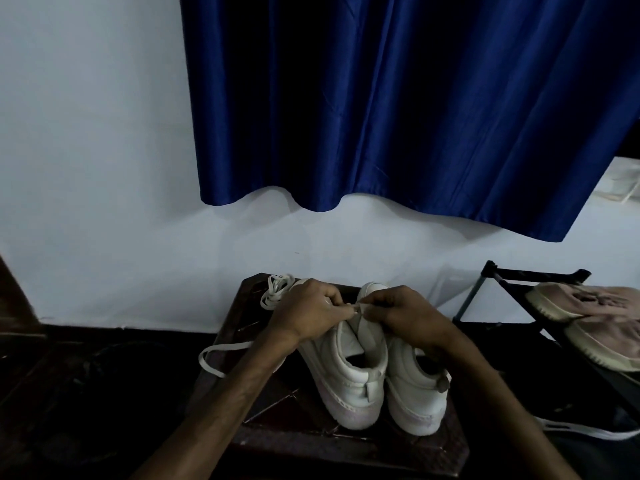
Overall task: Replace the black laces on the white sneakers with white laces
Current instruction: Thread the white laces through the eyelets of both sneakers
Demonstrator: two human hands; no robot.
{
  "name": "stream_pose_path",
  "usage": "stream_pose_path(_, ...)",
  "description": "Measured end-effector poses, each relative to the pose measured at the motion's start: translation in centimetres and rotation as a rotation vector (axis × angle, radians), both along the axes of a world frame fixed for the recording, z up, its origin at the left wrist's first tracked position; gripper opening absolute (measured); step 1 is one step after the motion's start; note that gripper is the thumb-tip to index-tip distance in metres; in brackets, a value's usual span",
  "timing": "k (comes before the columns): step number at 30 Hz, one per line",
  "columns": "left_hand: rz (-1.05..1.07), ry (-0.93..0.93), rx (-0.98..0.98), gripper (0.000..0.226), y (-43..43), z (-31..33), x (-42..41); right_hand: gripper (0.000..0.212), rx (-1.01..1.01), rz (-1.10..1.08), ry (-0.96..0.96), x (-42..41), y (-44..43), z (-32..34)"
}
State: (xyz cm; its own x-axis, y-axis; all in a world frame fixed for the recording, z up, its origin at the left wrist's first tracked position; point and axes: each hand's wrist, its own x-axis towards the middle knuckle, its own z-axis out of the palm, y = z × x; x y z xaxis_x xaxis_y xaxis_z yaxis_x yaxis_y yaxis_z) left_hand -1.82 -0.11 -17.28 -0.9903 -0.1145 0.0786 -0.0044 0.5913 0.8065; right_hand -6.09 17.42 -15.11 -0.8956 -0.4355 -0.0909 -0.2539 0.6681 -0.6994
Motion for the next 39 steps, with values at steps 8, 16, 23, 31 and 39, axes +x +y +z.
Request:
stream_pose_path(8,0.026,0.047,-0.016,0.041,0.5,-0.7,0.0,0.018,-0.035,-0.022,-0.046,0.3,0.1,-0.1)
stream_pose_path(16,0.023,0.075,-0.1,0.022,0.7,-1.3,-0.3,0.016,0.044,0.028,0.074,0.9,0.2,0.6)
stream_pose_path(23,-0.075,0.041,-0.158,0.01,-0.8,0.3,0.7,0.02,0.103,-0.093,0.159,2.9,-1.2,0.7)
stream_pose_path(31,-0.128,-0.118,-0.331,0.044,-1.7,0.2,3.1,0.021,-0.035,-0.229,0.338,6.6,-3.9,-1.5)
stream_pose_path(39,-0.014,0.167,-0.122,0.068,-1.0,-2.3,4.7,0.017,0.024,-0.198,0.442,11.8,-2.0,-4.5)
